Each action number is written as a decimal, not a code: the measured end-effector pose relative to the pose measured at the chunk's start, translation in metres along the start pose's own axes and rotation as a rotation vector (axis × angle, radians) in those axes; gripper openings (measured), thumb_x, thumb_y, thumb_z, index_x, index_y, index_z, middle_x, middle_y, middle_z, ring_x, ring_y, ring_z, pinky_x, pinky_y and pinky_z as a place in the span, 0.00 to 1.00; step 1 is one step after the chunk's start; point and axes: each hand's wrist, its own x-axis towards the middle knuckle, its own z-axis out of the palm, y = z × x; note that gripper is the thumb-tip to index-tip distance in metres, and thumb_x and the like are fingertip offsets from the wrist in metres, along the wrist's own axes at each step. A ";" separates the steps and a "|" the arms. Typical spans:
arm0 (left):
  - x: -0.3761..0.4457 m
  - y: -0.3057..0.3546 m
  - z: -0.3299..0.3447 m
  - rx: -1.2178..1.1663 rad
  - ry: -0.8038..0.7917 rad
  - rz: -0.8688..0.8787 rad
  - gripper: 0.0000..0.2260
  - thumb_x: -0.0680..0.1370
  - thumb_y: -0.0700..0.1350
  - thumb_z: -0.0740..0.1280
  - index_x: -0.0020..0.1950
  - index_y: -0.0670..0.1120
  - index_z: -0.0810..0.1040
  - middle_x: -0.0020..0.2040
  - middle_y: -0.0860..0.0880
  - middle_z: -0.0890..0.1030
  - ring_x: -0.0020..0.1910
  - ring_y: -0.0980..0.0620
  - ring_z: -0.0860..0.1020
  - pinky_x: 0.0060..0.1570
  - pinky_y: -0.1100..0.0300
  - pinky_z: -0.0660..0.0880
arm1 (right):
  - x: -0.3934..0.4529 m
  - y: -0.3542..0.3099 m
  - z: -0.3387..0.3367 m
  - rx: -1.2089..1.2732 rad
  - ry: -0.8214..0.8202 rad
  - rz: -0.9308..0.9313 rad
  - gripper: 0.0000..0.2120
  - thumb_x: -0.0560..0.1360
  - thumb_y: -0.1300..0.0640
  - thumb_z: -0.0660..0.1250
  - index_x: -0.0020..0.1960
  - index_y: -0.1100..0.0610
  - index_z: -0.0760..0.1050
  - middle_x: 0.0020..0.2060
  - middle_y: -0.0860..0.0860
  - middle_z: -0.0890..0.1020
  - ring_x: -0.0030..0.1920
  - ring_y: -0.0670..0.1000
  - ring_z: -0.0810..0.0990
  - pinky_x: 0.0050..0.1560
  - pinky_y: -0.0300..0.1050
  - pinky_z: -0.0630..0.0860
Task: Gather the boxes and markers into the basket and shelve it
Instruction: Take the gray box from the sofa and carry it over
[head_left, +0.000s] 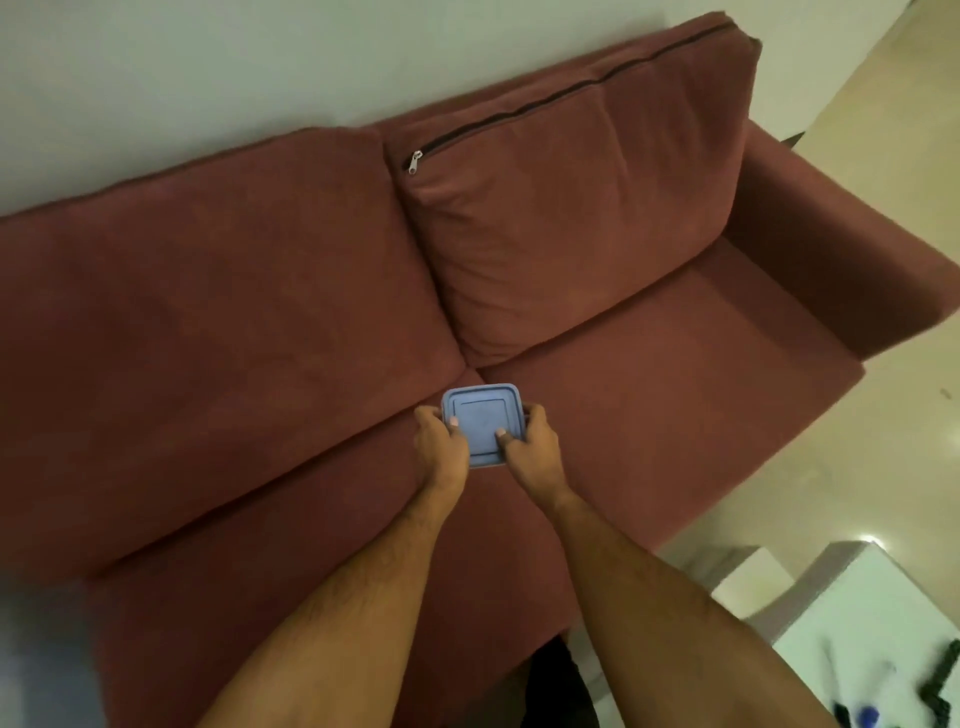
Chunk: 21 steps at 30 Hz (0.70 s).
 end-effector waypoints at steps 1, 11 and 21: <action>-0.005 -0.009 -0.012 0.007 -0.010 0.008 0.08 0.83 0.41 0.61 0.61 0.38 0.71 0.59 0.37 0.79 0.57 0.37 0.79 0.53 0.51 0.73 | -0.015 -0.001 0.008 0.022 0.007 0.010 0.20 0.77 0.61 0.70 0.67 0.61 0.70 0.58 0.55 0.81 0.57 0.56 0.81 0.59 0.53 0.79; -0.076 -0.054 -0.018 0.134 -0.166 0.179 0.09 0.84 0.39 0.61 0.63 0.38 0.71 0.59 0.38 0.79 0.51 0.46 0.76 0.47 0.57 0.68 | -0.112 0.057 0.017 0.155 0.209 0.109 0.20 0.76 0.60 0.70 0.66 0.59 0.69 0.61 0.55 0.81 0.59 0.55 0.81 0.60 0.54 0.79; -0.190 -0.105 0.051 0.278 -0.505 0.384 0.12 0.85 0.40 0.60 0.67 0.39 0.71 0.62 0.38 0.78 0.59 0.40 0.79 0.55 0.47 0.80 | -0.229 0.166 -0.026 0.277 0.487 0.304 0.22 0.78 0.58 0.70 0.69 0.59 0.67 0.63 0.55 0.78 0.59 0.53 0.79 0.60 0.49 0.78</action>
